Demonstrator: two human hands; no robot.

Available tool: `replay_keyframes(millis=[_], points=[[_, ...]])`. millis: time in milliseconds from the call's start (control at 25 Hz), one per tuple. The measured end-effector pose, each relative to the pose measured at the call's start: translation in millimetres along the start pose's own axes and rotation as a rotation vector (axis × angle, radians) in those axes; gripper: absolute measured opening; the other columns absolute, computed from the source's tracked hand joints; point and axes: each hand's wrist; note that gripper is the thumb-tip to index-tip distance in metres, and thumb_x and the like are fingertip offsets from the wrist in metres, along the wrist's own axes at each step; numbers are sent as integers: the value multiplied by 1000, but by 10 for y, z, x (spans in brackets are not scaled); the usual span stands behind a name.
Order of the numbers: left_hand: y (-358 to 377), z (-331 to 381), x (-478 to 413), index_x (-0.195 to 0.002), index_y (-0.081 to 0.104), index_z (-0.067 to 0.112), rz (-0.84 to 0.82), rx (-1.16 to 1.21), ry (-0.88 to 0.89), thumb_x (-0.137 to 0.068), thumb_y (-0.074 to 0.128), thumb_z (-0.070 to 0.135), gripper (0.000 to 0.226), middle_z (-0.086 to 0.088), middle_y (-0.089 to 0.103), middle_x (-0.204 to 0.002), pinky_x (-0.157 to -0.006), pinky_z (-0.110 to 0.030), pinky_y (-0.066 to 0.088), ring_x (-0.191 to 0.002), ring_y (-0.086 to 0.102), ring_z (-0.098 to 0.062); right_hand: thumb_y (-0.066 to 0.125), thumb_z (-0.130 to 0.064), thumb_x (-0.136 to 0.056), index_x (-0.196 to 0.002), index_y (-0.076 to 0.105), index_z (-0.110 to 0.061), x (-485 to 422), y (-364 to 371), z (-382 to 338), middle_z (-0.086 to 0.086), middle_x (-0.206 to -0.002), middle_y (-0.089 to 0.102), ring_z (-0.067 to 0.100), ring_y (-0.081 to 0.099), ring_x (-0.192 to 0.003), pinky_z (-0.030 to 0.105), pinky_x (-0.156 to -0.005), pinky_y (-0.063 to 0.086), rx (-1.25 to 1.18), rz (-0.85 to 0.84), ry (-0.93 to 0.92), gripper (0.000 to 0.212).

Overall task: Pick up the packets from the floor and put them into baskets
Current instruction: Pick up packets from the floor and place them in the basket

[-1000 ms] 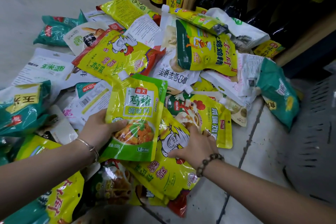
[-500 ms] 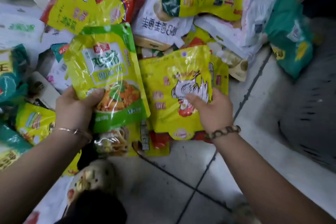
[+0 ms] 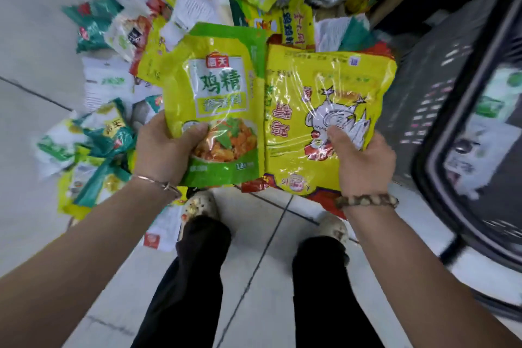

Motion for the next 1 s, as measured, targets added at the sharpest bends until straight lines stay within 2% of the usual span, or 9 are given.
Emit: replay_keyframes(millis=[160, 280, 360, 520, 640, 720, 760, 840, 1000], points=[[159, 959, 381, -89, 62, 11, -104, -139, 121, -81, 69, 6, 12, 10, 62, -71, -58, -12, 45, -56, 55, 9, 73, -31, -78, -91, 61, -6, 169, -894, -540, -5, -67, 53, 13, 47, -74, 18, -63, 32, -23, 103, 41, 31], [510, 1371, 590, -72, 59, 22, -158, -172, 134, -80, 71, 10, 19, 19, 60, -55, -54, -15, 43, -50, 53, 8, 72, -31, -79, -98, 63, -4, 73, -1465, -613, 14, -88, 68, 15, 55, -80, 32, -74, 46, -67, 153, 79, 34], [850, 1504, 690, -67, 57, 25, -154, -183, 164, -78, 73, 14, 22, 18, 59, -56, -53, -14, 43, -49, 52, 12, 72, -32, -79, -107, 65, -9, -72, -1802, -565, 0, -95, 70, 9, 62, -86, 30, -79, 49, -90, 235, 129, 37], [1779, 1682, 874, -87, 65, 18, -218, -230, 242, -76, 67, 22, 12, 5, 65, -73, -59, -13, 42, -61, 54, 7, 72, -28, -79, -83, 65, -23, -563, -2376, -287, -21, -67, 62, -13, 55, -57, 7, -54, 42, -103, 348, 174, 10], [2546, 1846, 989, -101, 63, 9, -312, -346, 348, -82, 65, 10, 19, 6, 60, -81, -58, -4, 34, -64, 49, -3, 71, -35, -78, -73, 51, -26, -1045, -2728, -51, -14, -58, 48, -5, 43, -42, 13, -42, 31, -44, 416, 281, 23], [2994, 1895, 1027, -117, 57, 4, -322, -394, 417, -87, 59, 0, 31, -2, 62, -97, -64, -13, 32, -85, 50, -9, 70, -38, -79, -65, 39, -23, -1367, -2862, 157, -8, -52, 36, 2, 36, -34, 16, -34, 21, 16, 447, 341, 37], [3208, 1887, 1023, -124, 52, 3, -319, -411, 433, -88, 55, 0, 36, -6, 62, -104, -68, -17, 31, -93, 49, -14, 70, -37, -80, -67, 44, -19, -1533, -2900, 279, -7, -53, 37, 2, 37, -35, 16, -33, 21, 23, 452, 344, 34], [3628, 1839, 973, -134, 42, 3, -322, -512, 398, -91, 49, 2, 43, -18, 58, -121, -77, -29, 33, -110, 49, -27, 69, -37, -82, -86, 59, -14, -1859, -2928, 497, -7, -61, 47, 4, 46, -48, 23, -41, 25, 46, 460, 345, 25], [4508, 1622, 636, -127, 45, 3, -305, -770, 247, -88, 44, 0, 39, -23, 55, -125, -87, -35, 30, -117, 49, -39, 66, -38, -83, -111, 60, -3, -2523, -2851, 873, 14, -107, 64, 31, 58, -101, 26, -61, 28, 162, 440, 354, 46]])
Point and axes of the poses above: each hand's wrist, its own x-axis away from the middle knuckle, its own y-axis out of the palm, z = x × y
